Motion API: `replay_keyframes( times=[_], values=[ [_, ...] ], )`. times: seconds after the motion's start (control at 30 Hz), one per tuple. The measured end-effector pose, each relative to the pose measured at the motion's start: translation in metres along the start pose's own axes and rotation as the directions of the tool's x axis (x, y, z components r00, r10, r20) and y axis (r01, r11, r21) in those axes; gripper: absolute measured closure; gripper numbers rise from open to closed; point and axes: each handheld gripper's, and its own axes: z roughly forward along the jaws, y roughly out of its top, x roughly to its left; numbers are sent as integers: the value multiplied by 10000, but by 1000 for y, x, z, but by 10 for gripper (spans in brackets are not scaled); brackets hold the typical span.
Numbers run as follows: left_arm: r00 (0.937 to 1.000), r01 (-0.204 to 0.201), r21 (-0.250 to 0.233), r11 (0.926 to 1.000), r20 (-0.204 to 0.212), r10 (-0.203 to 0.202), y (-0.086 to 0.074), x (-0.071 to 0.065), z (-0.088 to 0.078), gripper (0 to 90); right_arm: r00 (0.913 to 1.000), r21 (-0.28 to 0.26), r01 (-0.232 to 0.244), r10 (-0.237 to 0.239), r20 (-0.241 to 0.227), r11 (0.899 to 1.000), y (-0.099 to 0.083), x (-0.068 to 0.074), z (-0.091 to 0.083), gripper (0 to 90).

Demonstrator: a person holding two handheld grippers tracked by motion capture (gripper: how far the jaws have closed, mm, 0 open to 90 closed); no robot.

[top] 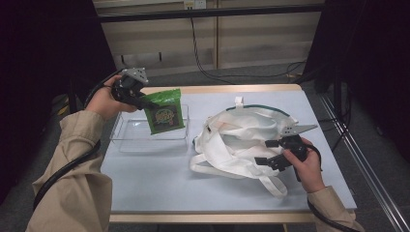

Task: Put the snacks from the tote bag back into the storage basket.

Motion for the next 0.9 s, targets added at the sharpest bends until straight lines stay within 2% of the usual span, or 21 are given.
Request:
replay_keyframes(
  times=[0.17, 0.33, 0.37, 0.5, 0.8, 0.9],
  values=[
    [10000, -2, 122, 9999, 10, 2, -6, 0, 7, 788, 10000, 49, -35, 35, -28, 10000, 0, 0, 1, 66],
    [9997, 160, 167, 9997, 175, -163, -13, -1, 16, 782, 10000, 88, -21, 21, -14, 10000, -1, 0, 1, 67],
    [9997, 42, 206, 9998, 251, -47, -14, -1, 19, 781, 10000, 88, -9, 9, -14, 10000, -1, 0, 1, 66],
    [9991, 69, 264, 9996, 408, -79, -20, -2, 29, 776, 10000, 158, -35, 35, -36, 9999, -1, 1, 2, 66],
    [9953, 504, 492, 9975, 808, -542, -31, -8, 46, 724, 10000, 155, 41, -40, -21, 9999, -1, 1, 0, 67],
    [9940, 687, 411, 9968, 825, -720, -32, -10, 49, 694, 10000, 169, 41, -40, -32, 9998, -1, 1, 0, 67]
  ],
)
